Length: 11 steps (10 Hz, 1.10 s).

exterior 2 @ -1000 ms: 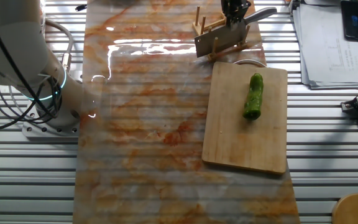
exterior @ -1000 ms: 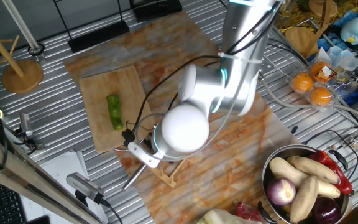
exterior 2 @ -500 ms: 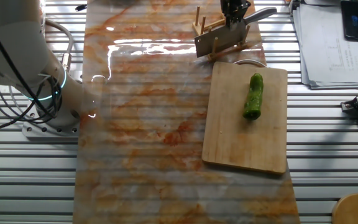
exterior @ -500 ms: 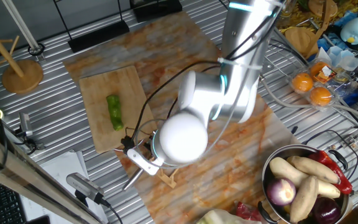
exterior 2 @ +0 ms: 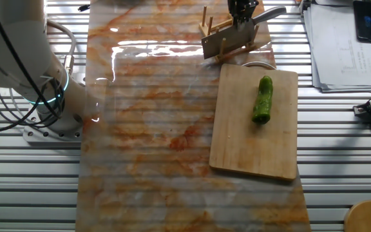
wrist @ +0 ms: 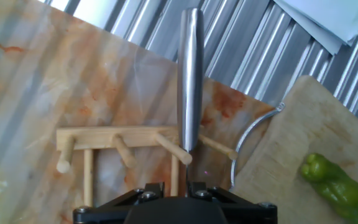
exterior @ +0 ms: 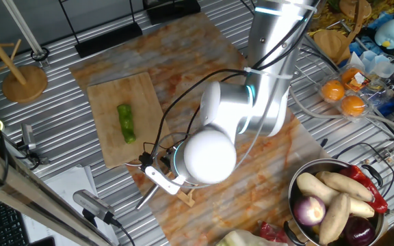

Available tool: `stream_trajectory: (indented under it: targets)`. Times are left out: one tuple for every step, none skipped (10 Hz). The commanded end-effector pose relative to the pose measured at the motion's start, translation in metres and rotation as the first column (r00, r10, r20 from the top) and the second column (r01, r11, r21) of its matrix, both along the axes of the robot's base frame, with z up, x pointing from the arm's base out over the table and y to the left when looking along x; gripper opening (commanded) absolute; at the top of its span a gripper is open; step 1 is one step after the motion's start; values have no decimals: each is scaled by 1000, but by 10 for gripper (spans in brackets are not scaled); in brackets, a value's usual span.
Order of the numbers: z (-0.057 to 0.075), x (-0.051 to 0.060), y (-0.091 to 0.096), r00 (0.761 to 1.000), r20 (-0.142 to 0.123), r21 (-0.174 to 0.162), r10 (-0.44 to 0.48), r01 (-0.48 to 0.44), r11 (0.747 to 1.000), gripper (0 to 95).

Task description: Chop the chili peppers

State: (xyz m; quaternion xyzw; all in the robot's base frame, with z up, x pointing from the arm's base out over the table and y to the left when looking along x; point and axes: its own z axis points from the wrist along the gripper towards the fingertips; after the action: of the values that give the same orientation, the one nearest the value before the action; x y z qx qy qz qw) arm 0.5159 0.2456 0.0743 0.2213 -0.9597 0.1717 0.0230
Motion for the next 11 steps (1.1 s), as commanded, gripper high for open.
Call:
stream_trajectory:
  targets:
    - [0,0,0,1000,8,8,10,-10,1000,190]
    - [0,0,0,1000,9,28,30,-30,999,380]
    - [0,0,0,999,2,32,43,-43,999,380]
    - [0,0,0,999,-7,27,50,-50,998,380]
    - [0,0,0,998,-8,24,56,-56,998,380]
    - [0,0,0,998,-8,23,58,-57,998,380]
    - [0,0,0,998,-10,28,65,-65,997,380]
    - [-1,-1,0,998,-13,30,67,-67,997,380]
    - [-7,-3,-3,998,-14,25,60,-60,998,380]
    - [-17,-6,-6,999,-8,25,52,-52,998,380]
    - [-22,-5,-7,999,-7,23,48,-48,999,380]
